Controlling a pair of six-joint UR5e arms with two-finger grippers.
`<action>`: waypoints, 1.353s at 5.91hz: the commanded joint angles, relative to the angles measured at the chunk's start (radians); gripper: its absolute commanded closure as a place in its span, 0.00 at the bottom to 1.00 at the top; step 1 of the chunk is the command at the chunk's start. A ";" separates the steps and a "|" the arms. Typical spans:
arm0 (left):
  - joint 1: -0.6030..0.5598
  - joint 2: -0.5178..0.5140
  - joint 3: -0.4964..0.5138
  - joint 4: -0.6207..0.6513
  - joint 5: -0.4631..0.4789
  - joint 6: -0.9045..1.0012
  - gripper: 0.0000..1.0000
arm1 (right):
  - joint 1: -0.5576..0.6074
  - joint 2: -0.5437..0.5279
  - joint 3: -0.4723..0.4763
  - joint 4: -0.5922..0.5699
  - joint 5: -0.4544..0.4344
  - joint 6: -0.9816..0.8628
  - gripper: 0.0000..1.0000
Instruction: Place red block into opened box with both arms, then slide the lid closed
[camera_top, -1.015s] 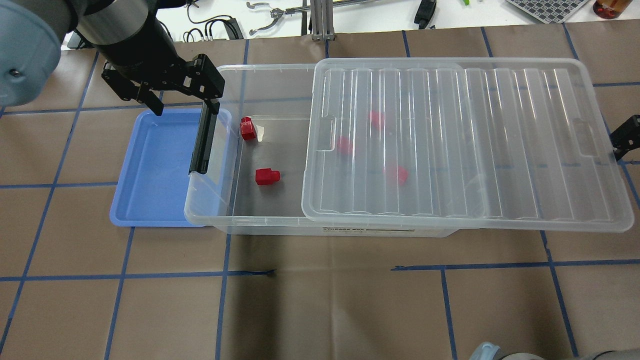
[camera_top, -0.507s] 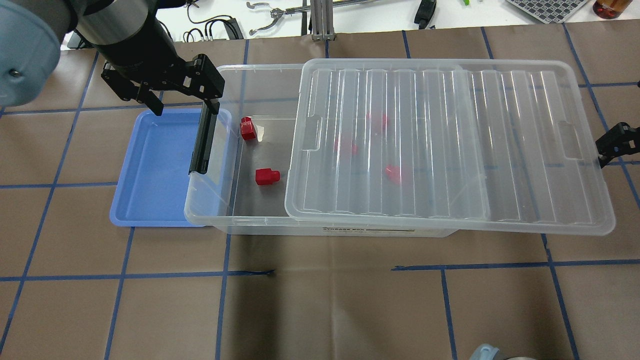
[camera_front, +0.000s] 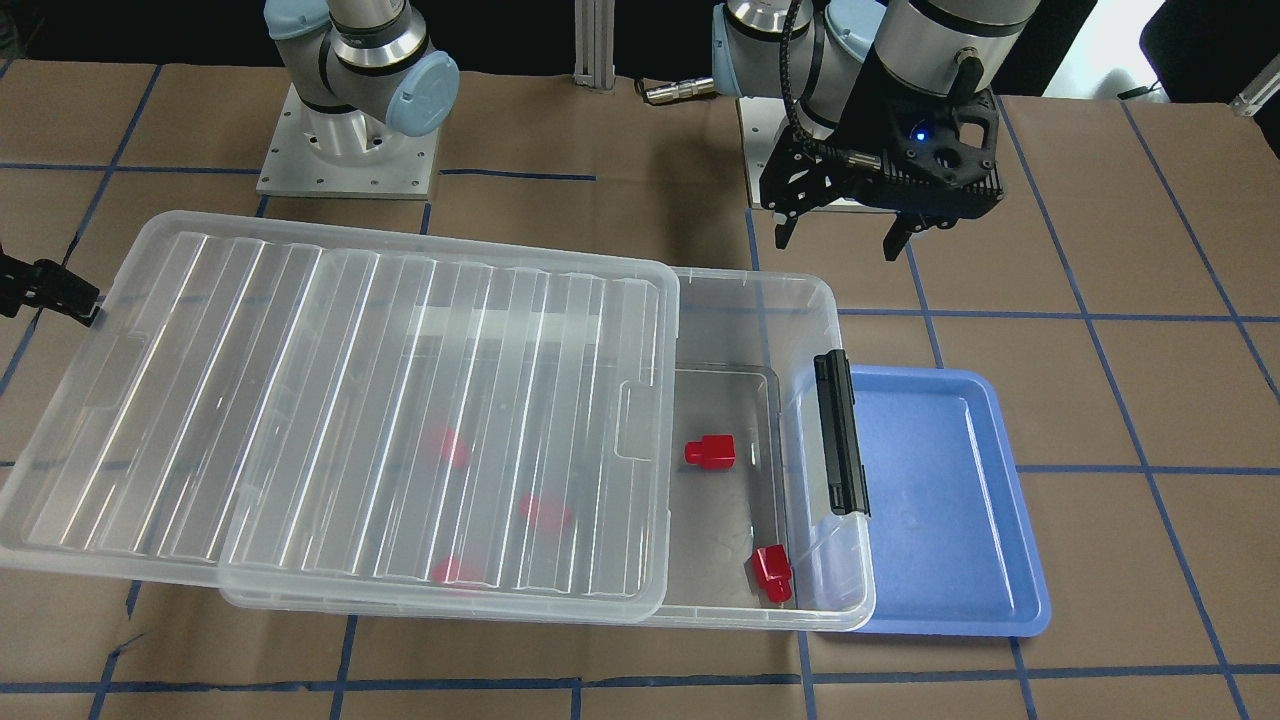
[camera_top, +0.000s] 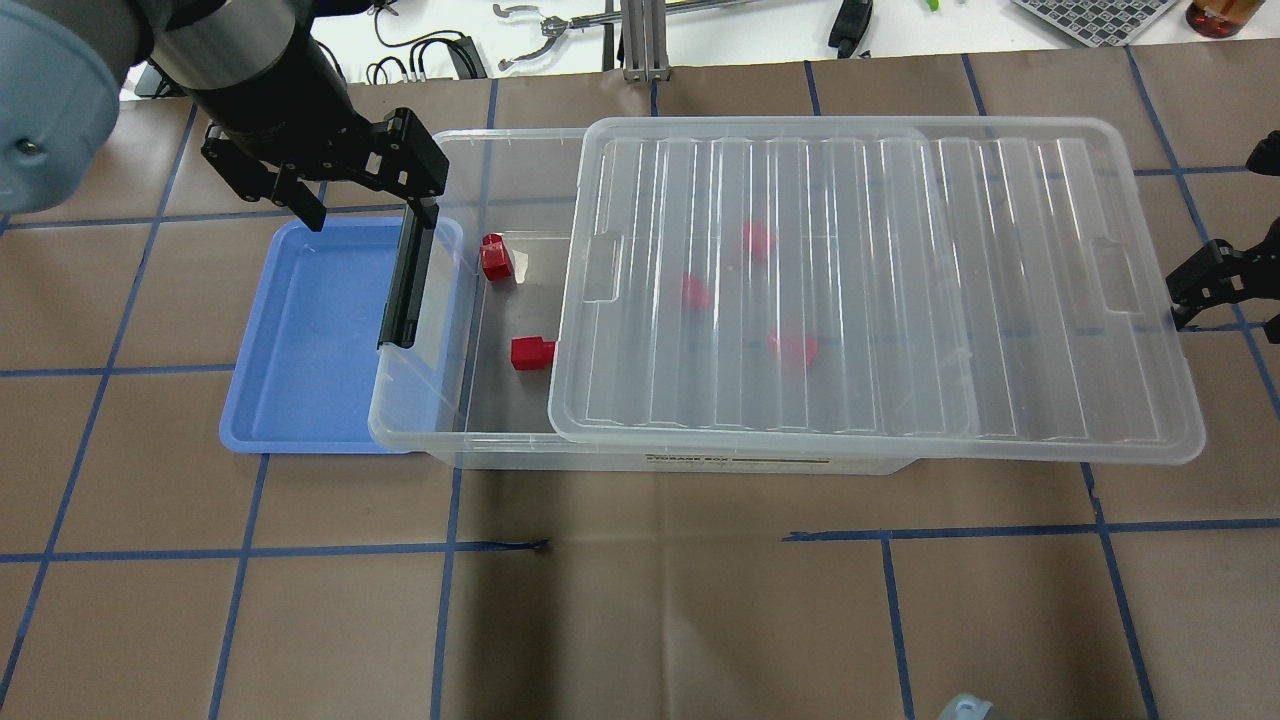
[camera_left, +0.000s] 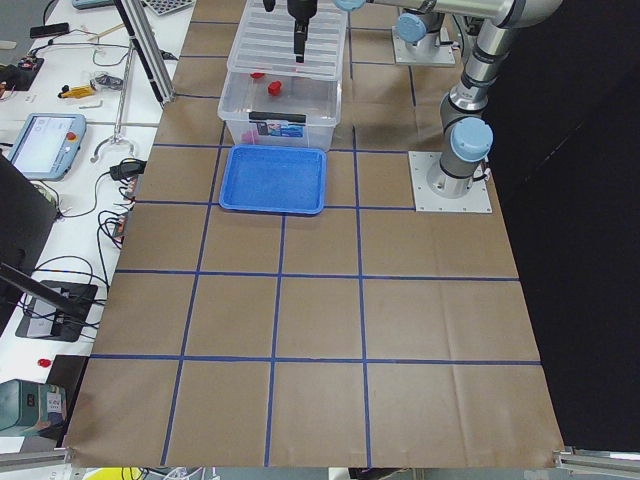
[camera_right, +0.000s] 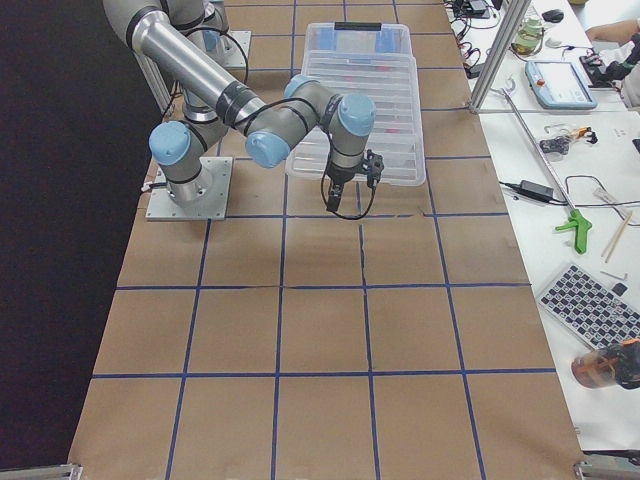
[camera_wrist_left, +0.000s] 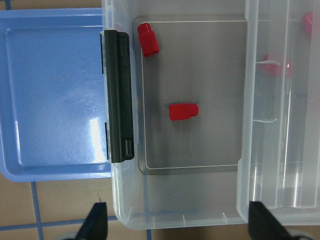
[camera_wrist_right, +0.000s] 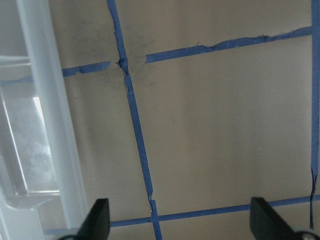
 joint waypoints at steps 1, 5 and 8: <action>0.022 -0.001 0.000 0.000 -0.003 0.002 0.02 | 0.037 0.000 0.000 -0.003 0.010 0.002 0.00; 0.023 -0.001 0.000 0.000 -0.004 0.002 0.02 | 0.085 -0.011 0.002 0.004 0.027 0.079 0.00; 0.025 -0.001 0.000 0.000 -0.003 0.002 0.02 | 0.143 -0.012 0.002 0.005 0.027 0.121 0.00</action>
